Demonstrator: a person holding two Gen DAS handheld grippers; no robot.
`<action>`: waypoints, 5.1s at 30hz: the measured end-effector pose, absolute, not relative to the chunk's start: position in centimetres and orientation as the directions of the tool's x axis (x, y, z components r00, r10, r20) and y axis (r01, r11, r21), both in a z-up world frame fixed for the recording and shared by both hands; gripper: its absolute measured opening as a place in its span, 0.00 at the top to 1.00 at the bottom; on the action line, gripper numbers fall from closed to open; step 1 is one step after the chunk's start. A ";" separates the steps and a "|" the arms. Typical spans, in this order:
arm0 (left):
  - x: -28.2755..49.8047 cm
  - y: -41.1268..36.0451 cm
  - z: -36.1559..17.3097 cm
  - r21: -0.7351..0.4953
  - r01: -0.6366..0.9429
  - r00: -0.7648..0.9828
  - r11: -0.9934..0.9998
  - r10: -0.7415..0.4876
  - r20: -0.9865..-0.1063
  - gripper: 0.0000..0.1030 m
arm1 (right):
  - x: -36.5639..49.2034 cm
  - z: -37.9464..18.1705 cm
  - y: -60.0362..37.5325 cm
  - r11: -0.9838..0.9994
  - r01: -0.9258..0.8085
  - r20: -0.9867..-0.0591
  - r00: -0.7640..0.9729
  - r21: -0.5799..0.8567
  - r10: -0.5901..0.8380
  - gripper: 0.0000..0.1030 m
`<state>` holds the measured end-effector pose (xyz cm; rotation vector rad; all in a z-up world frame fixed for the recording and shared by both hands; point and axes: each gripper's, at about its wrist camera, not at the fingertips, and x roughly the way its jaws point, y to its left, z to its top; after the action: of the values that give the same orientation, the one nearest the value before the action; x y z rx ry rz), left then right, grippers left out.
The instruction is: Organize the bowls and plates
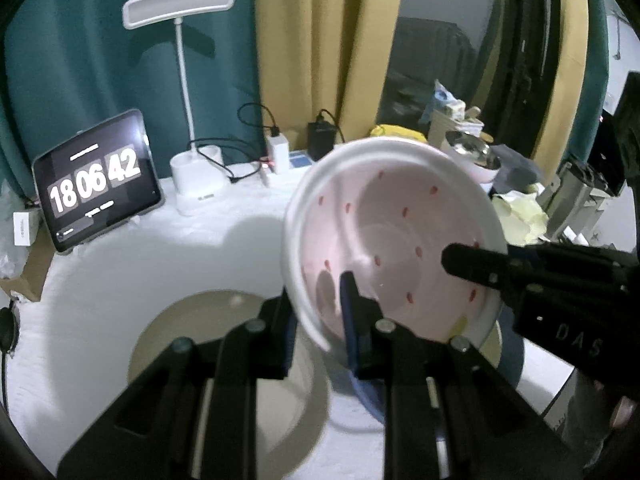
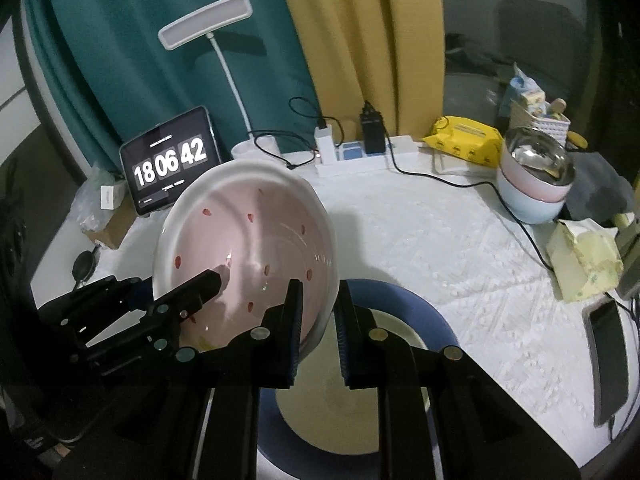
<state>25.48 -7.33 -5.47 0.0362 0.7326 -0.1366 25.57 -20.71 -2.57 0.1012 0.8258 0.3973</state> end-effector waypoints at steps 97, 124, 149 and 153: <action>23.1 -7.8 -8.1 0.026 0.111 0.726 0.994 -0.063 -0.684 0.63 | 22.3 -5.2 -29.0 0.966 -0.205 -0.701 0.665 0.158 0.256 0.50; 25.1 -8.8 -12.4 0.093 0.148 0.684 0.985 -0.034 -0.729 0.54 | 24.9 -10.2 -30.8 0.963 -0.171 -0.752 0.602 0.207 0.269 0.39; 24.5 -9.1 -12.7 0.001 0.201 0.713 0.980 -0.146 -0.686 0.88 | 24.7 -11.2 -30.9 0.926 -0.126 -0.707 0.612 0.355 0.354 0.67; 24.4 -9.1 -12.7 -0.012 0.189 0.720 0.982 -0.146 -0.678 0.88 | 24.5 -10.9 -30.0 0.921 -0.143 -0.695 0.617 0.364 0.370 0.89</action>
<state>24.42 -9.09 -12.68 0.0598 0.7441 -0.1852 24.50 -30.02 -10.88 0.2859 0.8586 0.2997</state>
